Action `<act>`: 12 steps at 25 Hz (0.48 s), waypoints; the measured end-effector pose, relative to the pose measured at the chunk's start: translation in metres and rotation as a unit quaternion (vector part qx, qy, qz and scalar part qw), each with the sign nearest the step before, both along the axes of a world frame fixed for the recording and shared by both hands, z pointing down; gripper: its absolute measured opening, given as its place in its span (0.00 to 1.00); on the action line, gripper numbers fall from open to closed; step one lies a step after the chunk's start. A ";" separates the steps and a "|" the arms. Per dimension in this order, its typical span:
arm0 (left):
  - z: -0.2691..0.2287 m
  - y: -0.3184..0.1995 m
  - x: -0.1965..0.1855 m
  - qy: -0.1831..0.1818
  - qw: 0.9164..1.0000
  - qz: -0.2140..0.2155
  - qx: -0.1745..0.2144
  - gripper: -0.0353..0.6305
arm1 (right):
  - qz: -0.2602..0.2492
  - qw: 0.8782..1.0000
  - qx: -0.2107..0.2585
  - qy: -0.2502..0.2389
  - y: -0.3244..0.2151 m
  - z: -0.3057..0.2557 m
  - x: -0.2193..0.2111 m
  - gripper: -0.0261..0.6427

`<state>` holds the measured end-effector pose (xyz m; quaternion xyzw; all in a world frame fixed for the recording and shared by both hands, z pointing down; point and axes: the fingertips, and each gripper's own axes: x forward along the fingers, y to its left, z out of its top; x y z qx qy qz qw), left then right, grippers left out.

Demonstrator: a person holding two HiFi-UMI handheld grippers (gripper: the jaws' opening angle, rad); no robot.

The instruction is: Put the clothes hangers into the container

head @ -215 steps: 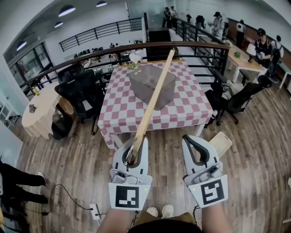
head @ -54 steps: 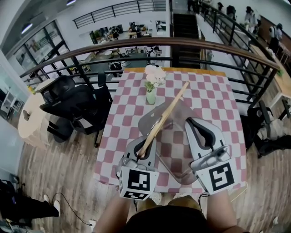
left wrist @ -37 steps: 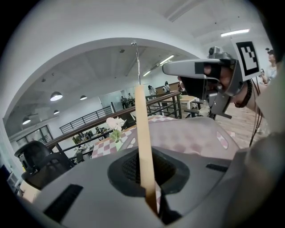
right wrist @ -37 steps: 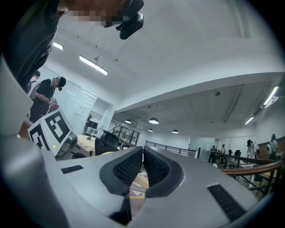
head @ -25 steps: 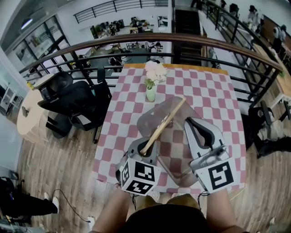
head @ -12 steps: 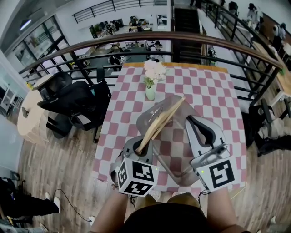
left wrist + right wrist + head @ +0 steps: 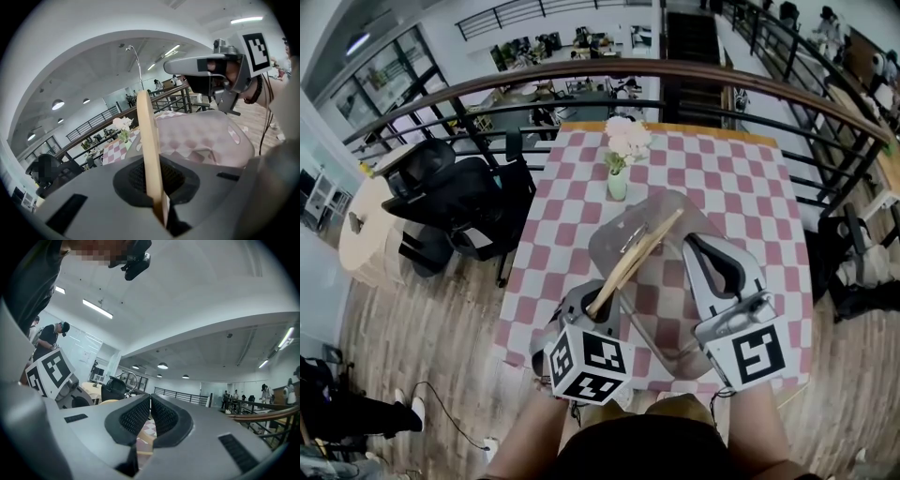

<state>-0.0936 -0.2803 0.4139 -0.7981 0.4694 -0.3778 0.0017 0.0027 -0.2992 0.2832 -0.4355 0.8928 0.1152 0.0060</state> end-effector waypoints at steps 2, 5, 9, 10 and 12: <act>0.001 -0.001 0.003 -0.001 1.000 0.003 0.001 0.07 | 0.000 1.000 -0.001 0.000 0.000 0.001 0.000 0.09; 0.003 -0.005 0.007 -0.002 1.000 0.007 -0.002 0.07 | 0.002 1.000 0.001 -0.001 0.000 0.001 0.003 0.09; 0.004 -0.011 0.013 0.008 1.000 0.015 -0.014 0.08 | 0.010 1.000 -0.001 -0.003 0.000 0.001 0.009 0.09; 0.003 -0.013 0.015 0.014 1.000 0.016 -0.015 0.09 | 0.011 1.000 -0.001 -0.002 0.000 0.001 0.011 0.09; 0.001 -0.016 0.018 0.020 0.999 0.020 -0.016 0.14 | 0.011 1.000 0.000 0.005 0.000 0.002 0.014 0.09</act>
